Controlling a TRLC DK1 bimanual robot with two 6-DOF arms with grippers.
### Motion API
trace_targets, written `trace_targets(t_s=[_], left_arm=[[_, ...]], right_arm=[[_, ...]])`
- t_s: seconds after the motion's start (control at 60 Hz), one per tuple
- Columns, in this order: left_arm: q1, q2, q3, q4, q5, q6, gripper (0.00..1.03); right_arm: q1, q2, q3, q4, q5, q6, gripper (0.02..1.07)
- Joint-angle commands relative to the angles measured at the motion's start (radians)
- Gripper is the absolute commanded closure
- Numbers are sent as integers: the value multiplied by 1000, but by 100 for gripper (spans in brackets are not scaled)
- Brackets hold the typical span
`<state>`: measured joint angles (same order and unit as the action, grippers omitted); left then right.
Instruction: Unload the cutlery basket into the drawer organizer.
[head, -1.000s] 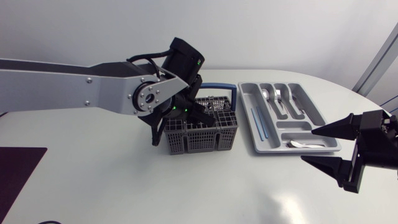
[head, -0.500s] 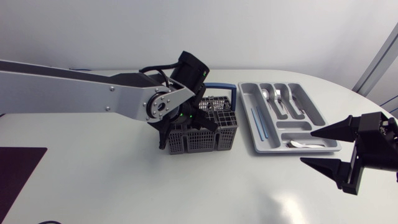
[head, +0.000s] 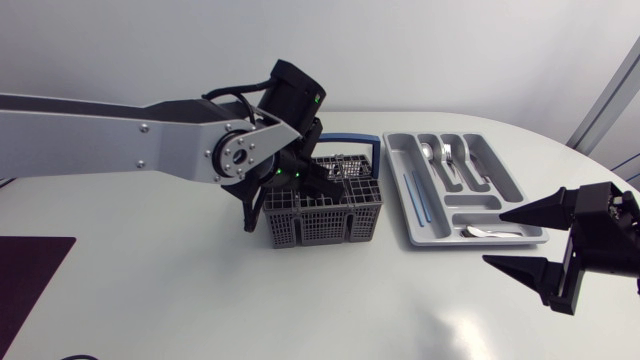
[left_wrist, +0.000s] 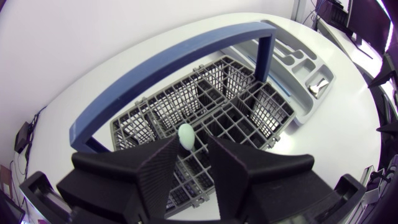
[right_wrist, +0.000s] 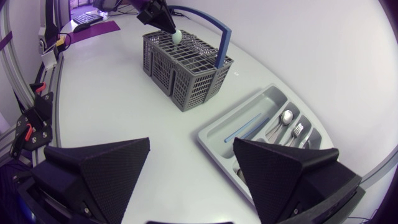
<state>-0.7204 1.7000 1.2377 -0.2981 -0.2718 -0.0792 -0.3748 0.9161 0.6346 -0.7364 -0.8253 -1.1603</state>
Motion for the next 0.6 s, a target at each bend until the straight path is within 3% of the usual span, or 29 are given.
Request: trace_targets(t_s=[0.0, 0.583], left_arm=[[10, -23, 0, -15, -12, -24, 65], [26, 38, 17, -4, -14, -24, 65]], right_arm=[[2, 6, -16, -9, 3, -16, 10], [5, 4, -24, -11, 6, -16, 10]])
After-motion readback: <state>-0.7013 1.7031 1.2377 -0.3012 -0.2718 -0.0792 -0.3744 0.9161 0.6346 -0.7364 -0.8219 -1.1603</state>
